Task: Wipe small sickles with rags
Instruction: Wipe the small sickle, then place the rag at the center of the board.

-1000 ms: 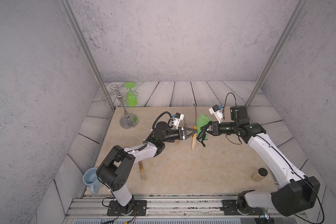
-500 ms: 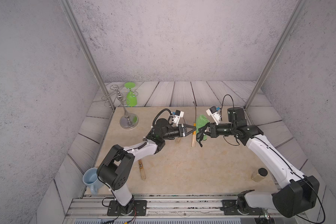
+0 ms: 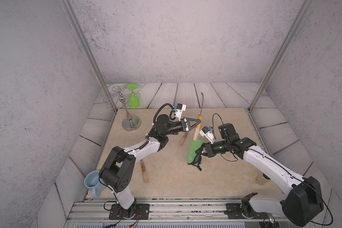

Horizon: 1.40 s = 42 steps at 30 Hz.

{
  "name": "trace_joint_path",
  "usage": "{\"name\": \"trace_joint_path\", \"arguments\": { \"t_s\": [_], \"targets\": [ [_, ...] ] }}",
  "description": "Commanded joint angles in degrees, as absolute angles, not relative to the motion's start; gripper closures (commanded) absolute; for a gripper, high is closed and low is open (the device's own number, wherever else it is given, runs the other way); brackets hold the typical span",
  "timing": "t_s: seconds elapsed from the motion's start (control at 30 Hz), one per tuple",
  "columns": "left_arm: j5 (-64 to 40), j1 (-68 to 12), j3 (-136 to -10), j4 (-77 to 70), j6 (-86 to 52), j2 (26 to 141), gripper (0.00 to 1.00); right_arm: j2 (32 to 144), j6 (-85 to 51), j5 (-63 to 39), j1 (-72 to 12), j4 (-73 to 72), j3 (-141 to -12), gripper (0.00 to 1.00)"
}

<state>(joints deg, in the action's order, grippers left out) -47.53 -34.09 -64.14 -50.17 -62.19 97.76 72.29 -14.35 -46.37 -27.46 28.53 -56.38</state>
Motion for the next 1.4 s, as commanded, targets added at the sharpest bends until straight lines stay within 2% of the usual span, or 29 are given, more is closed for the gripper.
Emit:
{"name": "trace_joint_path", "arguments": {
  "t_s": [0.0,0.3,0.8,1.37],
  "targets": [
    [-48.5,-33.7,-64.4,-53.9,-62.6,98.3,1.0,68.7,-16.2,-43.3,-27.7,28.4,-54.6,0.93],
    [-48.5,-32.0,-57.7,-48.9,-58.2,93.3,1.0,67.0,-18.7,-38.2,-24.9,30.5,-53.4,0.93],
    [-49.3,-30.7,-48.8,-34.2,-47.4,83.2,1.0,79.4,-18.5,-38.1,-20.4,31.6,-54.5,0.92],
    [-48.8,-30.5,-44.8,-32.9,-46.7,80.0,1.0,95.2,-17.3,-35.0,-16.8,34.6,-56.9,0.85]
  ]
}}
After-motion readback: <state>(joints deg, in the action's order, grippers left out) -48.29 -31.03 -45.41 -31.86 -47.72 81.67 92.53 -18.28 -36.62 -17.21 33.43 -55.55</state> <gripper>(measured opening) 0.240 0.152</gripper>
